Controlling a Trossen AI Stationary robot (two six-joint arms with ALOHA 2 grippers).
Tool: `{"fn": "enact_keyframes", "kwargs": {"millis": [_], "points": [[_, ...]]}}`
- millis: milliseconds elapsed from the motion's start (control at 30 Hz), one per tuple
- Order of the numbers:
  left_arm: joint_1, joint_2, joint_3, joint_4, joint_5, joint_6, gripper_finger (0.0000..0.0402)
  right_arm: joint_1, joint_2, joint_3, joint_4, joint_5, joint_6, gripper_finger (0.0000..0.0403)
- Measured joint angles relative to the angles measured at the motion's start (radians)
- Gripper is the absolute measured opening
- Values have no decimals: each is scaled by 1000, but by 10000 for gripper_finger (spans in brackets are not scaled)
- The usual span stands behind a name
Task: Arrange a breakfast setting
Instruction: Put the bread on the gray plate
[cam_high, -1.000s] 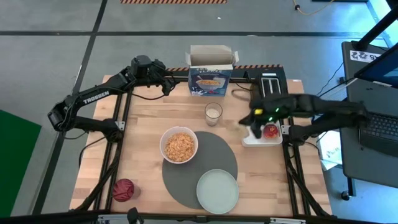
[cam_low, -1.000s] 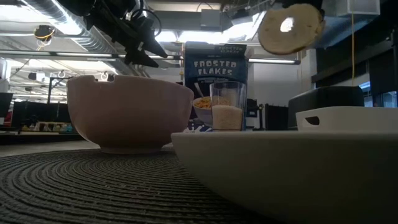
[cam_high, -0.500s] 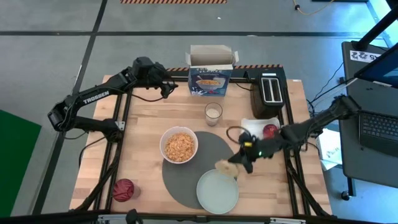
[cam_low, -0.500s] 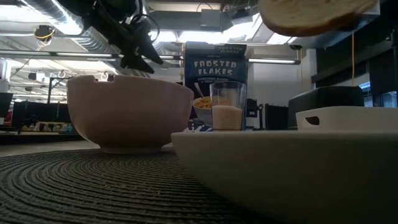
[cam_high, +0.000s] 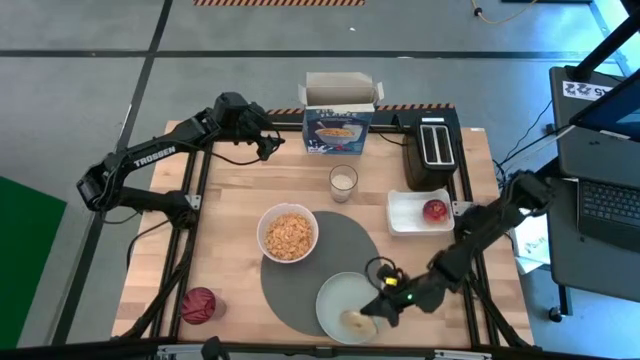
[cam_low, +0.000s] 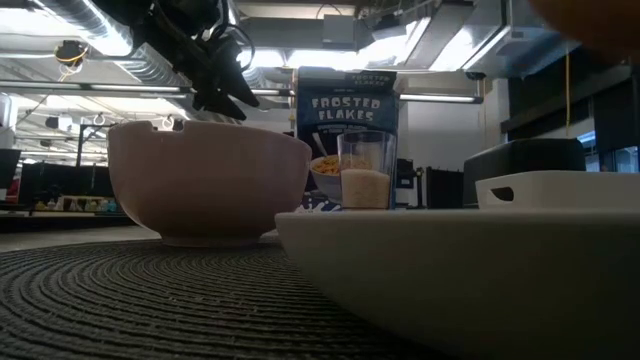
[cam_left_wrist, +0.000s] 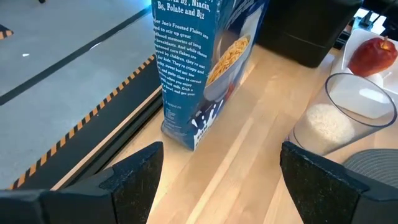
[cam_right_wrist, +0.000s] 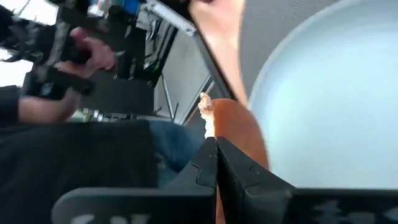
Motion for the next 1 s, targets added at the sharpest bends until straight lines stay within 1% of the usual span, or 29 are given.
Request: {"fn": "enact_keyframes", "kwargs": {"millis": [67, 200, 333, 500, 633, 867, 1000], "points": [[0, 0, 0, 0, 0, 0, 309, 9, 38, 0, 36, 27, 27, 0], [0, 0, 0, 0, 0, 0, 309, 5, 78, 0, 38, 19, 34, 0], [0, 0, 0, 0, 0, 0, 309, 3, 91, 0, 8, 23, 34, 0], [0, 0, 0, 0, 0, 1, 309, 5, 91, 0, -62, -25, 39, 0], [0, 0, 0, 1, 0, 1, 309, 5, 91, 0, -100, -27, 40, 4], [0, 0, 0, 1, 0, 1, 309, 5, 91, 0, -146, -27, 15, 31], [0, 0, 0, 1, 0, 1, 309, 5, 91, 0, -182, -27, 9, 62]]}}
